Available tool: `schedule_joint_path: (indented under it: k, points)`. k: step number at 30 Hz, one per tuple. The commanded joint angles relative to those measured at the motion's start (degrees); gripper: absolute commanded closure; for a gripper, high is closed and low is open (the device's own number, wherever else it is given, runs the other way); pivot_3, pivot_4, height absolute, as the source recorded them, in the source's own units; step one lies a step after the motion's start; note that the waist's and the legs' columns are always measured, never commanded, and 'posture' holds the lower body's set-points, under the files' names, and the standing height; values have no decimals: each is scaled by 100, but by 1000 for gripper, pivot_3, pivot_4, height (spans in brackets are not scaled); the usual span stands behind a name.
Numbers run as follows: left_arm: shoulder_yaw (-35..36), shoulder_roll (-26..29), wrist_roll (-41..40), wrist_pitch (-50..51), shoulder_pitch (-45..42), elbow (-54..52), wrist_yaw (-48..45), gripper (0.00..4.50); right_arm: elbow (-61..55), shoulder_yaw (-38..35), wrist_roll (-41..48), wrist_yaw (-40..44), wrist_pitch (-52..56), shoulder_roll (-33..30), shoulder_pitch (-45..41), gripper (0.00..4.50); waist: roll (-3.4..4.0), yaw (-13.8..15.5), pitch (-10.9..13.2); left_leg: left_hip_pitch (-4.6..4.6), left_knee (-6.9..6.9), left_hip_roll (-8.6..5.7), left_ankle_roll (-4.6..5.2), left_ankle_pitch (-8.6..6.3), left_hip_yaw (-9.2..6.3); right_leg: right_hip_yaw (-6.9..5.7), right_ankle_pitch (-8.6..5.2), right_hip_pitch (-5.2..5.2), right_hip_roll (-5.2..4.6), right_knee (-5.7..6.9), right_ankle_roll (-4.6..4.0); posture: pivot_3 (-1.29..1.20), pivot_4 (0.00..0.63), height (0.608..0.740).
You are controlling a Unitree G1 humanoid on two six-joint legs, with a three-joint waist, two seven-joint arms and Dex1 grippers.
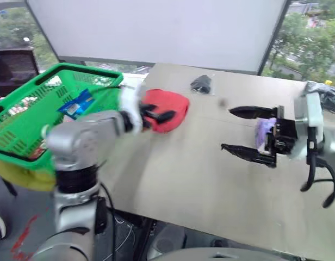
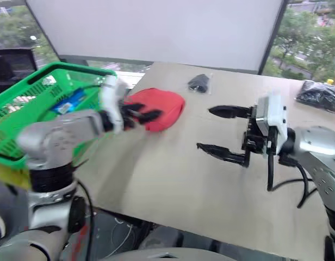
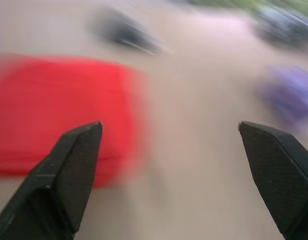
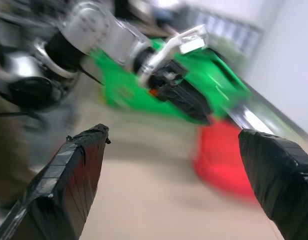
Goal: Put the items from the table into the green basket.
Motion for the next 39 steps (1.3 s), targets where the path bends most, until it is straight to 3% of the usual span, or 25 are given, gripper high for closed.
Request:
schedule_joint_path:
  k: [1, 5, 10, 13, 17, 25, 39]
  points:
    - [-424, -625, -4, -123, -923, 1224, -229, 35, -590, -773, -43, -729, 567, -269, 576, 0, 2, -444, -1, 1, -1, 2, 0, 0, 1, 0, 0, 1, 0, -1, 0, -113, 0, 740]
    - [-693, -1495, 459, -778, -1970, 3435, -312, 35, -943, -1341, -246, -1569, 1281, -326, 1330, 0, 9, -1010, -2, 44, -17, 7, 14, -7, 36, 26, -2, 61, 5, -12, 0, -206, 0, 740]
    - [-887, -2551, 1344, -2491, -2746, 6033, 190, 35, -1492, -1706, -386, -1740, 1053, -29, 1953, 0, 36, -1710, 4, 125, -28, 13, 44, -24, 72, 82, -5, 132, 32, -26, 10, -264, 0, 740]
    - [-637, -2806, 1559, -3278, -3125, 6853, 497, 35, -1662, -1864, -252, -1839, 1099, 26, 2001, 0, 62, -1987, 24, 157, -34, 19, 53, -29, 103, 129, -12, 150, 83, -25, 19, -292, 0, 740]
    - [-520, -2851, 1668, -3634, -3418, 7014, 340, 35, -1675, -2236, -78, -1743, 1131, -17, 2169, 0, 70, -2266, 43, 169, -33, 31, 53, -30, 132, 153, -26, 149, 104, -6, 44, -288, 0, 740]
    - [-13, -2488, 1634, -3253, -3413, 6591, 876, 35, -1060, -2348, -315, -1580, 1048, -204, 2187, 0, 83, -2411, 42, 170, -33, 39, 55, -32, 121, 170, -35, 145, 96, -5, 69, -249, 0, 740]
    - [551, -2312, 1782, -3183, -3705, 7463, 1656, 35, -935, -2275, -437, -1124, 898, -275, 2294, 0, 86, -2140, 43, 163, -33, 31, 52, -31, 109, 164, -36, 138, 81, -4, 72, -252, 0, 740]
